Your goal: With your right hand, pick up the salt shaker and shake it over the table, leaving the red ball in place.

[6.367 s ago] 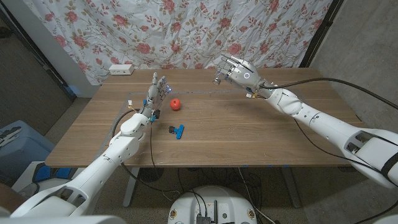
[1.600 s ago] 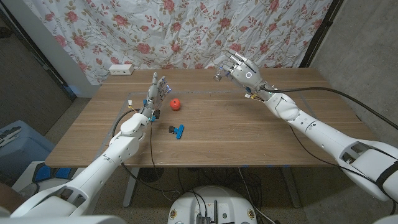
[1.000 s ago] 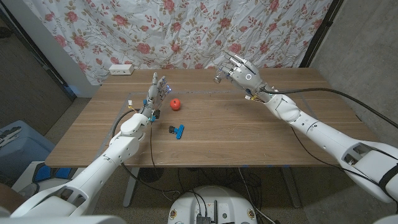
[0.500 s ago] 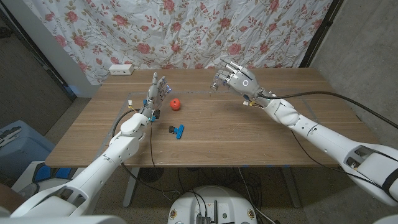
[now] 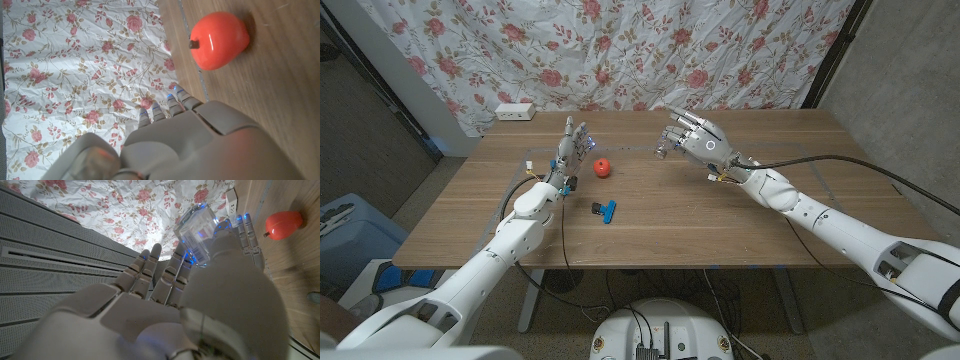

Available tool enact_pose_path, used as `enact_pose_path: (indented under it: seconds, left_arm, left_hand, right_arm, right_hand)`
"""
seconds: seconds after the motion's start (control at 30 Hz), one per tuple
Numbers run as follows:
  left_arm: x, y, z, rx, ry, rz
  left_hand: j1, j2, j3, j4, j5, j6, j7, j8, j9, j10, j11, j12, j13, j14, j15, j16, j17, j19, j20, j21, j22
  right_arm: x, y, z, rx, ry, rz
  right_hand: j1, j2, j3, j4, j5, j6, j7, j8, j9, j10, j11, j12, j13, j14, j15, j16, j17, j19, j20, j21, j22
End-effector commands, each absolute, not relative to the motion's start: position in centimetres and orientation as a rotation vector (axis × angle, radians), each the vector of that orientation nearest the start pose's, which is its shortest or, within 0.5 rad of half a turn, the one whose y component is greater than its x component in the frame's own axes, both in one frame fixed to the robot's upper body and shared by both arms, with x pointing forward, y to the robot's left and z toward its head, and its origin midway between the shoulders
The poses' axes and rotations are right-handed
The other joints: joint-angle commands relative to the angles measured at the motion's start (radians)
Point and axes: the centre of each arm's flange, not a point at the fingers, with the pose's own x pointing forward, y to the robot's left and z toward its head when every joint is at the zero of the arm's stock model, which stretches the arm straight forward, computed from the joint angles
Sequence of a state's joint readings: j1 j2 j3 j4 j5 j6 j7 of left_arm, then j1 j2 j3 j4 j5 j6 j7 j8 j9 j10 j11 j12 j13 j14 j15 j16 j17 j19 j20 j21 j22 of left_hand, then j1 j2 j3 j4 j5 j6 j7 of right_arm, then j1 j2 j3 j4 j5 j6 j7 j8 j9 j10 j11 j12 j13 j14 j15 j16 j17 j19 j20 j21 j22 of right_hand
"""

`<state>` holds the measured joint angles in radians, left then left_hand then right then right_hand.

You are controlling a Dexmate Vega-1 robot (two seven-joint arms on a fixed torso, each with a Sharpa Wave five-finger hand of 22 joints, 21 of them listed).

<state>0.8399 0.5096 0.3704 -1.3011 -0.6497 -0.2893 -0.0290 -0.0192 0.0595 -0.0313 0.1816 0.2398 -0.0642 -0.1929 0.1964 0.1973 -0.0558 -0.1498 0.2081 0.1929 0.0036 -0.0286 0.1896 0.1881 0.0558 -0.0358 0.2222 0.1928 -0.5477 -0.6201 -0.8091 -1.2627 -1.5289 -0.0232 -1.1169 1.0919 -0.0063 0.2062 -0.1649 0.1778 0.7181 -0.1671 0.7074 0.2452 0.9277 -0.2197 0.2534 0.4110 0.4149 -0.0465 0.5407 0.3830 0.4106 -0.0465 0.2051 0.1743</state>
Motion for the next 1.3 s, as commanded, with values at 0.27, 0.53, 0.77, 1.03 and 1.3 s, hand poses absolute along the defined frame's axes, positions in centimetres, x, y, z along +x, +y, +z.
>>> enact_pose_path:
  seconds: [0.27, 0.53, 0.77, 1.03, 1.3]
  left_arm:
    - [65.3, 29.0, -2.7, -0.042, -0.593, -0.207]
    - [65.3, 29.0, -2.7, -0.042, -0.594, -0.207]
    - [65.3, 29.0, -2.7, -0.042, -0.593, -0.207]
    - [65.3, 29.0, -2.7, -0.042, -0.593, -0.207]
    - [65.3, 29.0, -2.7, -0.042, -0.594, -0.207]
  left_hand:
    - [0.0, 0.101, -0.001, 0.005, 0.007, 0.001, -0.006, 0.004, 0.006, 0.002, -0.005, 0.004, 0.004, 0.002, -0.106, 0.005, 0.006, 0.008, -0.024, 0.005, 0.005]
    - [0.0, 0.101, -0.001, 0.005, 0.007, 0.001, -0.006, 0.004, 0.006, 0.002, -0.005, 0.003, 0.004, 0.002, -0.107, 0.005, 0.006, 0.008, -0.024, 0.005, 0.005]
    - [0.0, 0.101, -0.001, 0.005, 0.007, 0.001, -0.006, 0.004, 0.006, 0.003, -0.004, 0.004, 0.004, 0.002, -0.106, 0.005, 0.006, 0.009, -0.024, 0.005, 0.005]
    - [0.0, 0.101, -0.001, 0.005, 0.007, 0.001, -0.008, 0.004, 0.006, 0.003, -0.004, 0.004, 0.004, 0.002, -0.106, 0.005, 0.006, 0.008, -0.024, 0.004, 0.005]
    - [0.0, 0.101, -0.001, 0.005, 0.007, 0.001, -0.008, 0.004, 0.006, 0.002, -0.005, 0.004, 0.004, 0.001, -0.105, 0.005, 0.006, 0.008, -0.024, 0.005, 0.005]
  right_arm:
    - [58.3, -15.7, -0.4, 2.475, 2.573, 0.738]
    - [58.4, -15.5, 1.0, 2.459, 2.571, 0.791]
    - [58.5, -15.7, 2.4, 2.444, 2.561, 0.847]
    - [58.6, -15.8, 4.1, 2.423, 2.543, 0.895]
    - [58.7, -16.0, 5.2, 2.413, 2.551, 0.92]
  right_hand:
    - [0.102, 0.095, 0.011, 0.005, 0.008, 0.058, -0.055, 0.042, 0.046, -0.003, 0.0, 0.002, 0.004, 0.005, -0.155, 0.003, 0.002, 0.007, -0.031, 0.003, 0.004]
    - [0.101, 0.096, 0.011, 0.006, 0.009, 0.059, -0.055, 0.043, 0.046, -0.003, -0.001, 0.002, 0.006, 0.006, -0.153, 0.003, 0.003, 0.007, -0.031, 0.003, 0.004]
    - [0.101, 0.098, 0.011, 0.007, 0.009, 0.059, -0.054, 0.044, 0.046, -0.003, -0.001, 0.002, 0.007, 0.006, -0.152, 0.003, 0.004, 0.008, -0.03, 0.004, 0.004]
    - [0.099, 0.1, 0.012, 0.008, 0.009, 0.058, -0.054, 0.044, 0.046, -0.003, -0.001, 0.002, 0.008, 0.009, -0.152, 0.002, 0.004, 0.009, -0.031, 0.004, 0.004]
    - [0.098, 0.1, 0.011, 0.009, 0.01, 0.058, -0.054, 0.046, 0.046, -0.003, -0.001, 0.002, 0.009, 0.011, -0.152, 0.001, 0.004, 0.02, -0.03, 0.009, 0.004]
